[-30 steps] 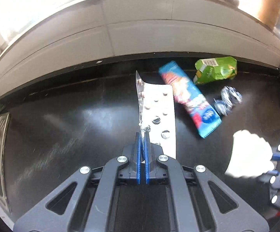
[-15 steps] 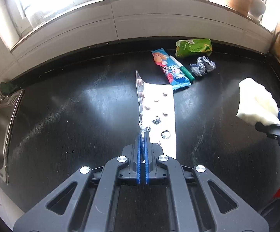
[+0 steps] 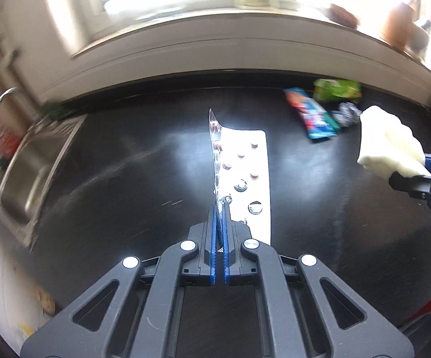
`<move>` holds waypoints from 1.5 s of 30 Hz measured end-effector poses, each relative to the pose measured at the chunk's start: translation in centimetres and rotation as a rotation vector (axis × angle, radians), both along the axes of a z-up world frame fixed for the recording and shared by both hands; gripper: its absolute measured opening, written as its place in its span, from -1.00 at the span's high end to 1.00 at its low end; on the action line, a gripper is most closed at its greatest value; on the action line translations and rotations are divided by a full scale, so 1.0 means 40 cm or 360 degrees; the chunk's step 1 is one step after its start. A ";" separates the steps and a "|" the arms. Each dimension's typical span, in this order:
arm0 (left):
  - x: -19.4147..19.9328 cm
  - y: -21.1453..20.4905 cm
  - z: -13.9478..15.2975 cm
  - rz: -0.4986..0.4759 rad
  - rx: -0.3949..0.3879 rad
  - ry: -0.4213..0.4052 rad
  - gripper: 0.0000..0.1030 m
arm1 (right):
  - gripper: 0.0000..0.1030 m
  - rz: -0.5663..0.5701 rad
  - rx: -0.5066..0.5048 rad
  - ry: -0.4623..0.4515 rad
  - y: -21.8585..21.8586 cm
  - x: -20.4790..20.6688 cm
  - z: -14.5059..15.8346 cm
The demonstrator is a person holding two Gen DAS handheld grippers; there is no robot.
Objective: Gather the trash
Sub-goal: 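Carry the blister pack and white foam over the trash bin with both grippers, then open both grippers to drop the blister pack and foam into the bin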
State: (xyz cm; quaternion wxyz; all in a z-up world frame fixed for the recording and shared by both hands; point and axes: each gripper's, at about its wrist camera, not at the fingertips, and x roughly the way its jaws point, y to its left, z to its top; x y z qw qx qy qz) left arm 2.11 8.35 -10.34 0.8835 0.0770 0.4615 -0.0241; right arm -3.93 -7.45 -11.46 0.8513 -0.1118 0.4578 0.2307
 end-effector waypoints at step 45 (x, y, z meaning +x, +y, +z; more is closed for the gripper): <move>-0.688 0.856 -0.495 0.1350 -0.0323 0.0313 -0.31 | -0.22 0.1288 -0.0257 0.0629 1.316 -0.255 -0.407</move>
